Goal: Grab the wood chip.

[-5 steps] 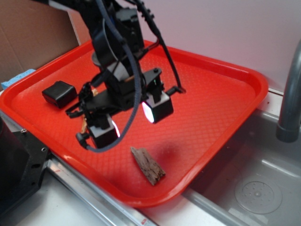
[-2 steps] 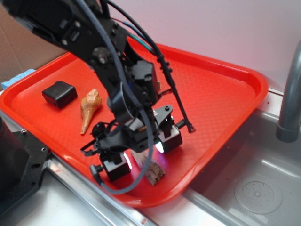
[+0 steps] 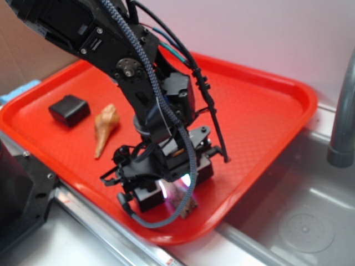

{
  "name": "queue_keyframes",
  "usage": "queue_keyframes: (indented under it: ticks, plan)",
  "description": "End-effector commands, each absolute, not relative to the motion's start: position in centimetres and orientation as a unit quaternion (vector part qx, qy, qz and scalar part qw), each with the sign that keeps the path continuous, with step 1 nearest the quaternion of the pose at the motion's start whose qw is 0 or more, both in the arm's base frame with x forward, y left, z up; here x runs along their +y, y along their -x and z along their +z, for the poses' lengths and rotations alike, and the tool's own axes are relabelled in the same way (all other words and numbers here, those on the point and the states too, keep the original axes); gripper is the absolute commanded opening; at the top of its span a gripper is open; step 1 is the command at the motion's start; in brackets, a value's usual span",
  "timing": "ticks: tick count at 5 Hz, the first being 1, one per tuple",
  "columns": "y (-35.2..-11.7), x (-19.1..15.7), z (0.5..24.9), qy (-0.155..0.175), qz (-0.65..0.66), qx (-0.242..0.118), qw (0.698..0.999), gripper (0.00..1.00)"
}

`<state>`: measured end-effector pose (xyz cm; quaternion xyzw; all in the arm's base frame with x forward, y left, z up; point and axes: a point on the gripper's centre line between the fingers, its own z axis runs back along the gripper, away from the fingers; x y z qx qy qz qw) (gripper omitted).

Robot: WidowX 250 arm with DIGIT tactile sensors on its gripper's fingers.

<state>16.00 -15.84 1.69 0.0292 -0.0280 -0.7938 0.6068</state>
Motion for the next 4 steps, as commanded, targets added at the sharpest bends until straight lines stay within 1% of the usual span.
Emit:
queue_keyframes:
  ticks: [1, 2, 3, 4]
  plan:
    - [-16.0, -13.6, 3.4, -0.054, -0.72, -0.042, 0.69, 0.0]
    - [-17.0, -12.9, 5.4, -0.091, -0.634, -0.032, 0.767, 0.0]
    - [-18.1, -11.9, 7.4, -0.127, -0.531, -0.027, 0.838, 0.0]
    - [-19.5, -10.3, 10.6, -0.093, -0.42, -0.038, 0.902, 0.0]
